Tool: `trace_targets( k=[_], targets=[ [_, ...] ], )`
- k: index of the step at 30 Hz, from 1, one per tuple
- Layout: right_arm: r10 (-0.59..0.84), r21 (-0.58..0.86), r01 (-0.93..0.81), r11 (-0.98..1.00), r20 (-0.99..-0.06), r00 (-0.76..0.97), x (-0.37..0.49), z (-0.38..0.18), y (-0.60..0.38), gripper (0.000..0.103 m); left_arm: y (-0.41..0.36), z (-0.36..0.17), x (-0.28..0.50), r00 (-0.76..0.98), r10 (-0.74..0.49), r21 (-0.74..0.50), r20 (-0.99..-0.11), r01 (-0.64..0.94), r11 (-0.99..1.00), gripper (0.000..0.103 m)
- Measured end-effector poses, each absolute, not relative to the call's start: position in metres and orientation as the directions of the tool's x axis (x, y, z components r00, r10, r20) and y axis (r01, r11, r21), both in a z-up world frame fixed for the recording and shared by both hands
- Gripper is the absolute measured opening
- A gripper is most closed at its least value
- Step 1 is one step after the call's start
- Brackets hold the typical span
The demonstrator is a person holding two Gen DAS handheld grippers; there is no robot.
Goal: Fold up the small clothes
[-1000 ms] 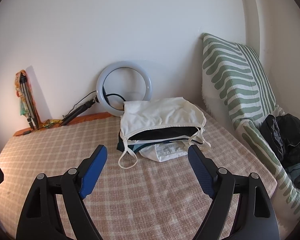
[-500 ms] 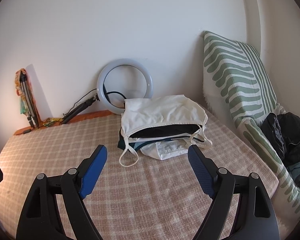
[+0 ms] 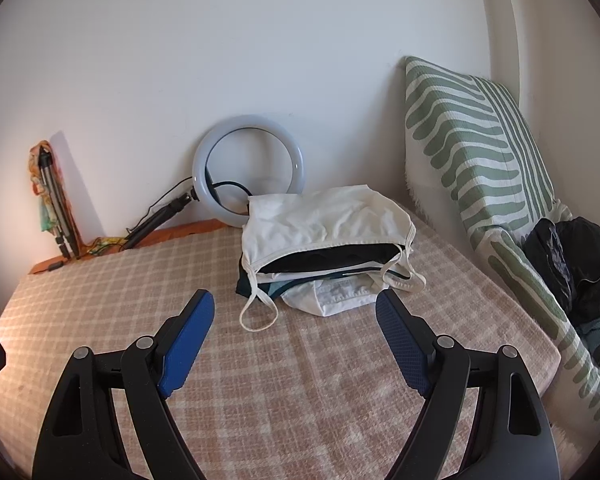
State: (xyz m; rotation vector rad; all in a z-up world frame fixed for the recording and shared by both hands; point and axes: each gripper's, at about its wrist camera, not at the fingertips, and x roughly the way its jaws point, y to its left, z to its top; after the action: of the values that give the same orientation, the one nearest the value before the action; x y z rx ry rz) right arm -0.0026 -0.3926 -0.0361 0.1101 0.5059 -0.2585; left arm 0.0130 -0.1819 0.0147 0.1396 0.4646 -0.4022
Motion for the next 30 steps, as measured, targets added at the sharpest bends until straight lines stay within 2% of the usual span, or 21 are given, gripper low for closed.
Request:
trace_targets(
  k=[30],
  targets=[
    [-0.206,0.053,0.266,0.963,-0.498,0.843,-0.0025,-0.0378,-0.3907,0.083,-0.1847,0.0168,0.0102,0.821,-0.343,0.049,-0.456,0.407,0.912,0.103]
  ],
)
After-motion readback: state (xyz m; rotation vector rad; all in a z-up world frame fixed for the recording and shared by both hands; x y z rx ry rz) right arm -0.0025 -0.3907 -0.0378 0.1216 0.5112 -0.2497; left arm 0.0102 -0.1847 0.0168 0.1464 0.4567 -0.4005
